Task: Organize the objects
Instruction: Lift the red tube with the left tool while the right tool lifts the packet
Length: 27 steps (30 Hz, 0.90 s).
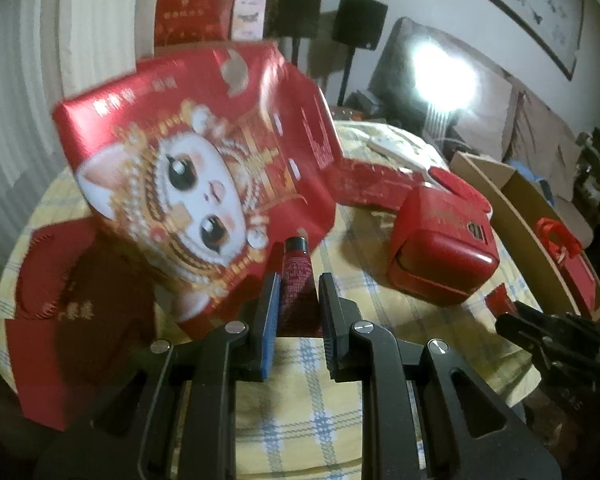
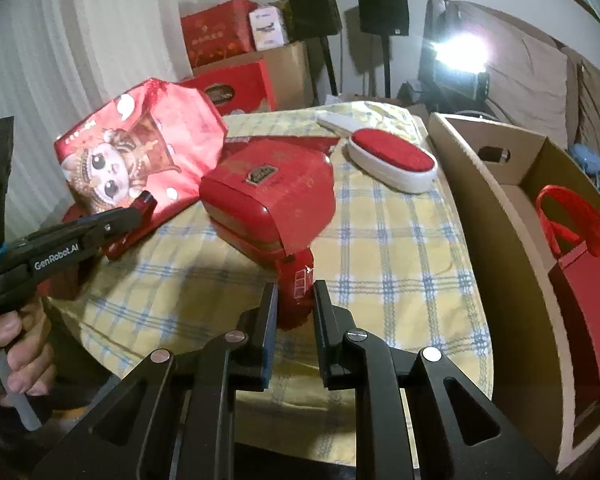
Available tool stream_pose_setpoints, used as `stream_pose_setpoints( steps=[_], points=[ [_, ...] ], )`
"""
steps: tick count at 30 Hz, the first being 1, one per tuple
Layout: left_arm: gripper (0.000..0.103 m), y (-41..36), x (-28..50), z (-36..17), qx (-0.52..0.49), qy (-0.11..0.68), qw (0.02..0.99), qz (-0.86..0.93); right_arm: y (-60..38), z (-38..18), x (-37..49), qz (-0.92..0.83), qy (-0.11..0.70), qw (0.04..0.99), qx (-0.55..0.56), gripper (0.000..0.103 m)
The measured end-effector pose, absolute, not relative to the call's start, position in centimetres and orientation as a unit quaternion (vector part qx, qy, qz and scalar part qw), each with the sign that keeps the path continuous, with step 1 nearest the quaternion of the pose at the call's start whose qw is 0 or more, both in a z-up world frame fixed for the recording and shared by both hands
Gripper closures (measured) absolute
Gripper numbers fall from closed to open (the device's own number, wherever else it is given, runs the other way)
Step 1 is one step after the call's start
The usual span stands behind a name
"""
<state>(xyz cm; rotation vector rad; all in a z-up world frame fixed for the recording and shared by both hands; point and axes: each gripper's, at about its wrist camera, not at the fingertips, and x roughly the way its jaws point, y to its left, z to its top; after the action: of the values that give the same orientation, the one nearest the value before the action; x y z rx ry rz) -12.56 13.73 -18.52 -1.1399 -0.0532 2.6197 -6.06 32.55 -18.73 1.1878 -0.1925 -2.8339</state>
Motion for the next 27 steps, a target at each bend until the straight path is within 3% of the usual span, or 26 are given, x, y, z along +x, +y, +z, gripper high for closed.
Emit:
stream_pose_setpoints(
  steps=[18,27],
  points=[
    [0.085,11.1,-12.1,-15.3,-0.347,-0.043,0.128,0.928,31.2,-15.5,-6.3,-0.944,-0.018,0.072,0.321,0.088],
    [0.085,12.1,-10.8,-12.8,-0.298,0.003,0.091,0.950,33.3,-13.4,-5.3,-0.959,-0.010,0.079,0.271,0.088]
  ],
)
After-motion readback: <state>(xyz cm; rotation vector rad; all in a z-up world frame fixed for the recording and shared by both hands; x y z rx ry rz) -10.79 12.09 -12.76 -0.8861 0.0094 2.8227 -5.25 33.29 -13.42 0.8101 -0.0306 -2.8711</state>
